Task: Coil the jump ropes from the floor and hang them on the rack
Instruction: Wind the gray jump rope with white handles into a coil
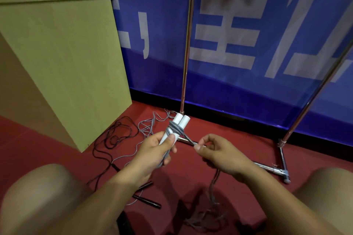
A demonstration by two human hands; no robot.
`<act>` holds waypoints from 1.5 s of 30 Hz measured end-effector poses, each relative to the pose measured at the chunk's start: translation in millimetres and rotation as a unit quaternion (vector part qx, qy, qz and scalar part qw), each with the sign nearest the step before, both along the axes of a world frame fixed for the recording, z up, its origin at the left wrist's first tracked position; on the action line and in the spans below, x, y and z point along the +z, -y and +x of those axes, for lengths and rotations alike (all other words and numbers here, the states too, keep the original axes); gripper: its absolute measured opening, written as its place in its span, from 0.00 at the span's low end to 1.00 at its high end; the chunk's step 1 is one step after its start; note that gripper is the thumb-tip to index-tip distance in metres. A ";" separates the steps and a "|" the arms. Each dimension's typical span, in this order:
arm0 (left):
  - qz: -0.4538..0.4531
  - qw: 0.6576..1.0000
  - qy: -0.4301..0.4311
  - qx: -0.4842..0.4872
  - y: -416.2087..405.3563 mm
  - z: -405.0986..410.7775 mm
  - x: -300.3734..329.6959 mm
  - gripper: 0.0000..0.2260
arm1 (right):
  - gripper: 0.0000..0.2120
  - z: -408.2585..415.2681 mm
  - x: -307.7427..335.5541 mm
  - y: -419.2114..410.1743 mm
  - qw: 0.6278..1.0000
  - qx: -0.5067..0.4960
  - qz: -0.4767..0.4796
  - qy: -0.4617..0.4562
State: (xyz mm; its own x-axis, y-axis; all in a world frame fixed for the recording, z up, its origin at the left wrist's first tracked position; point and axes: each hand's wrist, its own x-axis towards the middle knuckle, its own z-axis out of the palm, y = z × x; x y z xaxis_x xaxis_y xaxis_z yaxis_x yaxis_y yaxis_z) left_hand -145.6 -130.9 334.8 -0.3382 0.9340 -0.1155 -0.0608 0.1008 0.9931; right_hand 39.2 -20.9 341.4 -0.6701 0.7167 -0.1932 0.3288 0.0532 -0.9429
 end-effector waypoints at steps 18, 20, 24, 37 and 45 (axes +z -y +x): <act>-0.159 0.959 -0.226 -0.068 1.6 -3.3 -15.7 0.07 | 0.03 17.2 15.8 -2.9 0.963 0.039 0.266 0.018; -0.166 0.954 -0.221 -0.118 5.9 2.3 -15.1 0.07 | 0.04 17.6 15.2 -3.7 0.961 0.028 0.274 -0.004; -0.157 0.938 -0.223 -0.213 13.5 8.6 -6.6 0.07 | 0.05 14.5 11.0 -0.8 0.962 0.017 0.270 -0.031; -0.052 0.931 -0.067 -0.355 21.6 12.9 13.5 0.08 | 0.16 4.5 7.0 -2.3 0.997 0.030 0.056 -0.049; -0.023 0.956 0.065 -0.285 10.8 16.6 3.0 0.14 | 0.18 -4.3 0.1 8.6 0.999 0.006 -0.028 -0.039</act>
State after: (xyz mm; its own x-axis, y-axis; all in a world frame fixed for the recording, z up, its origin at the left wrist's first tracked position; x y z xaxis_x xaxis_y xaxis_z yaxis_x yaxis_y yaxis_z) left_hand -129.1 -141.7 337.8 0.2450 0.9549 -0.1677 -0.1059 0.1983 0.9744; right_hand 35.0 -29.5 341.5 -0.6928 0.6982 -0.1805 0.2542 0.0021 -0.9672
